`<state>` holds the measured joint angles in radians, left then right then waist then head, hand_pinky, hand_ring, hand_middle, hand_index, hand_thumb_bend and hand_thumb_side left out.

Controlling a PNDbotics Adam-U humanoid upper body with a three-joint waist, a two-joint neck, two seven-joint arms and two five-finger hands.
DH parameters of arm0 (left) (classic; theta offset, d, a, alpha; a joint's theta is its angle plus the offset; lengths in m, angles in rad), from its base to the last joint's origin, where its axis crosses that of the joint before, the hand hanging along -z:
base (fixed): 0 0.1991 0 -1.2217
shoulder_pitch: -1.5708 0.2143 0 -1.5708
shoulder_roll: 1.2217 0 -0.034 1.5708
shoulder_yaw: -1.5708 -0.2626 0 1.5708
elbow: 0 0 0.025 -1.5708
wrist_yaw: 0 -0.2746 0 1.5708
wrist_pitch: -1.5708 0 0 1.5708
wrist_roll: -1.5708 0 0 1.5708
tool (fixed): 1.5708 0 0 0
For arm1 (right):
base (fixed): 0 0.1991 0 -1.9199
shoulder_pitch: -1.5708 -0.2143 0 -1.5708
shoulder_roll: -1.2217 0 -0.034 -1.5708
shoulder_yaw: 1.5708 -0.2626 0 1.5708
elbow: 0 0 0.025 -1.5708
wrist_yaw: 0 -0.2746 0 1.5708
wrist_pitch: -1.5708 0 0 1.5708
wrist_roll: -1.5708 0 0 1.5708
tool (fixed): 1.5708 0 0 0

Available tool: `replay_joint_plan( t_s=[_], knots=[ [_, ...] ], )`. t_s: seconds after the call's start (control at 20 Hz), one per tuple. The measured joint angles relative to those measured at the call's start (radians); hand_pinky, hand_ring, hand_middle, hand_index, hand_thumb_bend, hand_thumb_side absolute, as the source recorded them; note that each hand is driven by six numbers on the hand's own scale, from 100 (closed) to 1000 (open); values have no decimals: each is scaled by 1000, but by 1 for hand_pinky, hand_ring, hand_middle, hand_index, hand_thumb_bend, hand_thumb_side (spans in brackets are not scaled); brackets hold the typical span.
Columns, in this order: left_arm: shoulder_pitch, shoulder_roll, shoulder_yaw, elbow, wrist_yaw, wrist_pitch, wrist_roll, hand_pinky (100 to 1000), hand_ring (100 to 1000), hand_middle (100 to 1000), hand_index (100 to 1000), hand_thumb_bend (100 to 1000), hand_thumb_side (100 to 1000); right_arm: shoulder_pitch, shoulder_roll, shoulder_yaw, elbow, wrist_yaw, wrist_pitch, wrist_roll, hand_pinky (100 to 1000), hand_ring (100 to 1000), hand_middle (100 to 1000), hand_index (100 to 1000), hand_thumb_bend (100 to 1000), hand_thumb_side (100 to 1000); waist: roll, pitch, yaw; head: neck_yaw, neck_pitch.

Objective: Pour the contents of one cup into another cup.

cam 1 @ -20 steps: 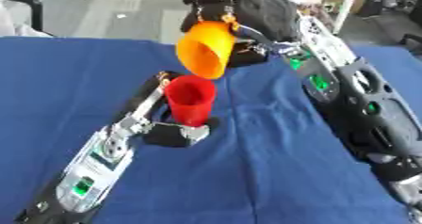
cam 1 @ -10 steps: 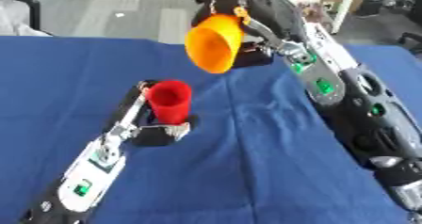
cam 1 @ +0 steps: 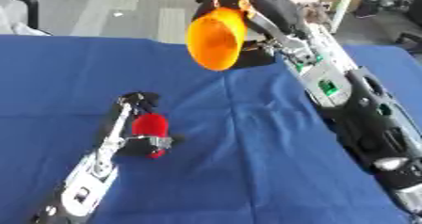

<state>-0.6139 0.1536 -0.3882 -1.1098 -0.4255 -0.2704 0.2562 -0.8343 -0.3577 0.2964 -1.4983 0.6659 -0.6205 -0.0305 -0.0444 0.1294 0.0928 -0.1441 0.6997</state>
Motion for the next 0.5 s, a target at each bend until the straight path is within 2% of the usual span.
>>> replay_joint_plan(
  t_s=[0.3, 0.5],
  knots=[
    [18, 1, 32, -18, 35, -2, 33, 420, 631, 653, 771, 1000, 635, 49, -2, -14, -10, -76, 28, 30, 658, 639, 299, 549, 100, 113, 1, 2, -2, 1, 0],
    [30, 26, 51, -73, 114, 21, 32, 413, 623, 647, 768, 1000, 699, 104, -3, -29, -10, -184, 79, 49, 571, 606, 273, 519, 132, 142, 6, 4, -3, 2, -5]
  ],
)
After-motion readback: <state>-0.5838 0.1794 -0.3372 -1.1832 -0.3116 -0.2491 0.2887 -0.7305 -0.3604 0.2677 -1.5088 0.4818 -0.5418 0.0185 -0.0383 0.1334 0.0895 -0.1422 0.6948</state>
